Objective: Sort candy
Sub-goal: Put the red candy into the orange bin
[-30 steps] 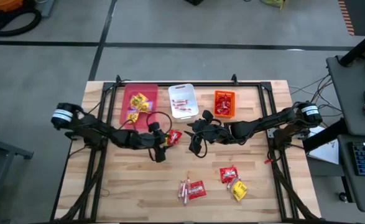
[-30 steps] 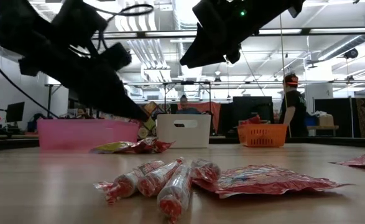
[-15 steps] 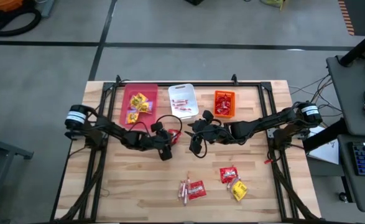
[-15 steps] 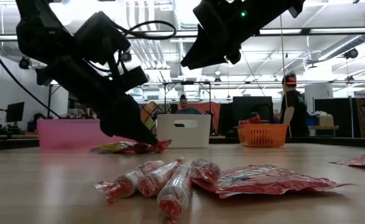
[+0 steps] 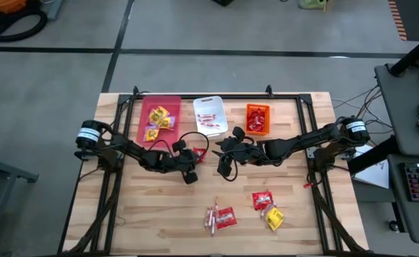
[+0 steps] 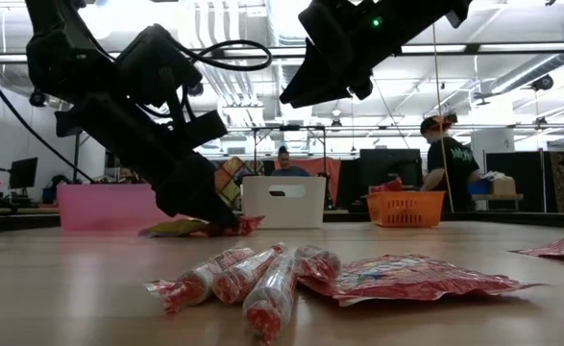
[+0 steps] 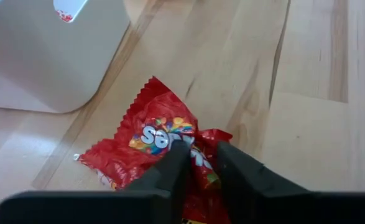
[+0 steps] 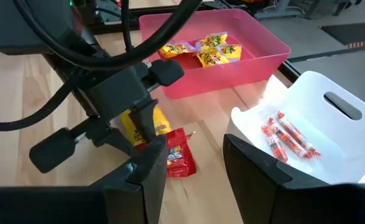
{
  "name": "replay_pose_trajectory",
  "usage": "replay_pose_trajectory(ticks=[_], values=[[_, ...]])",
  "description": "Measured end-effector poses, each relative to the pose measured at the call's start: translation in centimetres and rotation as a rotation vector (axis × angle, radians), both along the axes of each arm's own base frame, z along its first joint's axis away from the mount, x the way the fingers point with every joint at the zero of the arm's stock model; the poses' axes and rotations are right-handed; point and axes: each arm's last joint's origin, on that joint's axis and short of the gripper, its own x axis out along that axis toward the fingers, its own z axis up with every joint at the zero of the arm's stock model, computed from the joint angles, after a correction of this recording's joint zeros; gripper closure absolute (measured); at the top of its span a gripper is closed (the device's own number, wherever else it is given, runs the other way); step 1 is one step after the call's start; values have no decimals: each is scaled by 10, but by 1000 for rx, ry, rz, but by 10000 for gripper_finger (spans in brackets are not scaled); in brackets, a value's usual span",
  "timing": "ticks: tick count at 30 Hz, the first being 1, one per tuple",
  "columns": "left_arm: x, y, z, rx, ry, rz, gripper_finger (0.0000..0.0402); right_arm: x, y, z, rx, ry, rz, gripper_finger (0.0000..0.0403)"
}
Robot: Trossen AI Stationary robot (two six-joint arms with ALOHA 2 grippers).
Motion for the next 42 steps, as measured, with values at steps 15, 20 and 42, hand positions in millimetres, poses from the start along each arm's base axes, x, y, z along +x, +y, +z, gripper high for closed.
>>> replay_pose_trajectory(ticks=[15, 20, 42], values=[[-1, -4, 36, 8, -119, -80, 400, -2, -1, -2, 9, 17, -8, 252], [-5, -8, 56, 107, -152, -164, 401, -1, -8, 1, 121, -40, -67, 252], [9, -60, 96, 510, -155, -159, 401, 10, -31, -2, 415, -82, 248, 252]])
